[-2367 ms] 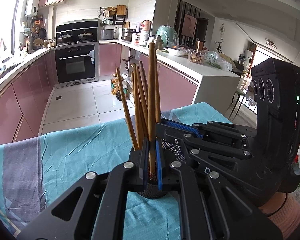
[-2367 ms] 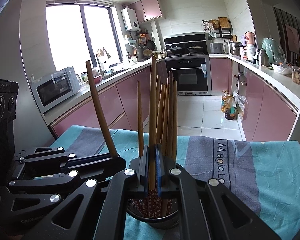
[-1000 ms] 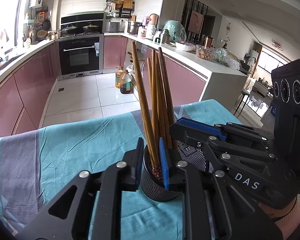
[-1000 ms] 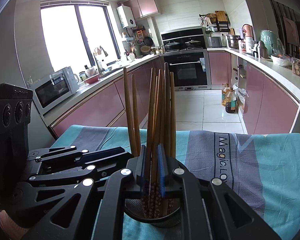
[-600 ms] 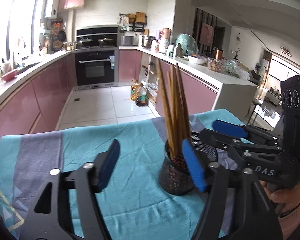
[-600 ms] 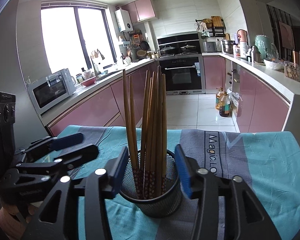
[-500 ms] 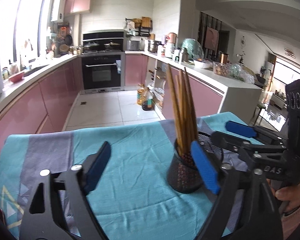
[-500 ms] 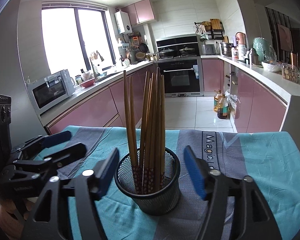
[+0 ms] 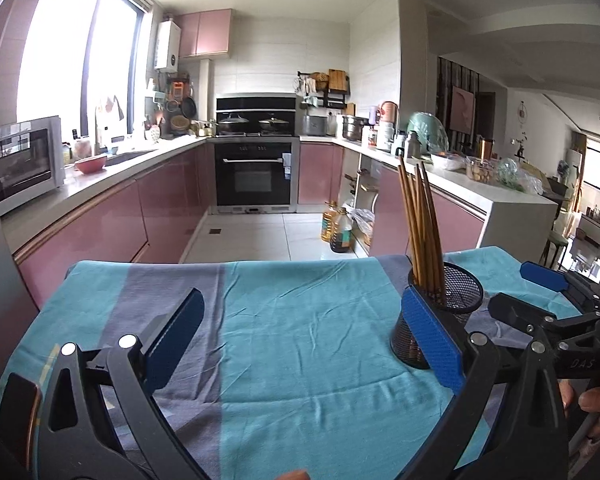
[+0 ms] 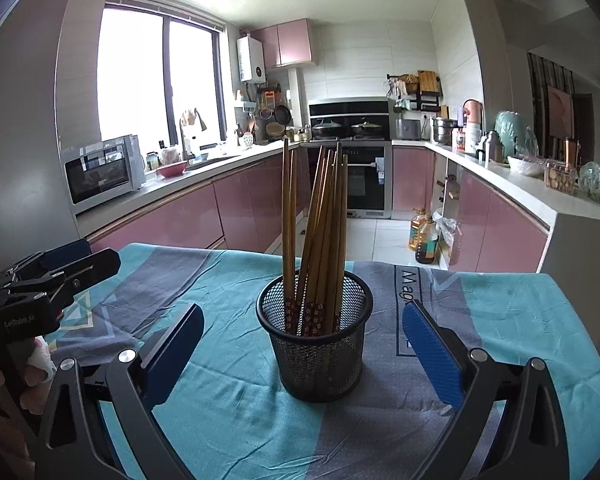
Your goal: Organize utensils
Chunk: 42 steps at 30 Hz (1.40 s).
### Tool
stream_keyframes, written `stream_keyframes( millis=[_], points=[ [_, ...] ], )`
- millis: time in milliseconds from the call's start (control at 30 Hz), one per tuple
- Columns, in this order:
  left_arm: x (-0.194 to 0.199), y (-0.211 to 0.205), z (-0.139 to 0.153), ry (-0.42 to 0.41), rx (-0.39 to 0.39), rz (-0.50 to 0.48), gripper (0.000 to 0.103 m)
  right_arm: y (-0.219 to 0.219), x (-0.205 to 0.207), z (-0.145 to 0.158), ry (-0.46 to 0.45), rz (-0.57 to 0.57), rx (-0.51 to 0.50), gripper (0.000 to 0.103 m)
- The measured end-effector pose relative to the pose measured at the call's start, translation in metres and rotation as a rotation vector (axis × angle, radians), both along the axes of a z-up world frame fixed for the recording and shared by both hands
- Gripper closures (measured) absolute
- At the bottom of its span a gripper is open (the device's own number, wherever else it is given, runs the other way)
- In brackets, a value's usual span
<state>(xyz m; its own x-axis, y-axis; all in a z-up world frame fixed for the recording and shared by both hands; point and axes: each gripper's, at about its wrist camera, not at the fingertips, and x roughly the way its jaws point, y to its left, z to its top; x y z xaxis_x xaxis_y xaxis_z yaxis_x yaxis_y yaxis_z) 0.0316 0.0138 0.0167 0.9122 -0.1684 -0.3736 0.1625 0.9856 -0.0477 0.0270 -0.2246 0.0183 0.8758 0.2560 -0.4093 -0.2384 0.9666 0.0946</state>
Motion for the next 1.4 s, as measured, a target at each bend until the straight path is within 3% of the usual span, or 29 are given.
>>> stream_keyframes(
  millis=[200, 567, 1400],
  points=[
    [-0.023, 0.012, 0.001, -0.038, -0.026, 0.057, 0.006, 0.006, -0.019, 0.002, -0.053, -0.038, -0.019, 0.007],
    [-0.054, 0.022, 0.008, -0.097, 0.002, 0.086, 0.006, 0.016, -0.041, 0.006, -0.106, -0.062, -0.029, 0.007],
    [-0.065, 0.017, 0.016, -0.128, -0.008, 0.086, 0.006, 0.02, -0.06, 0.012, -0.133, -0.079, -0.023, 0.007]
  ],
)
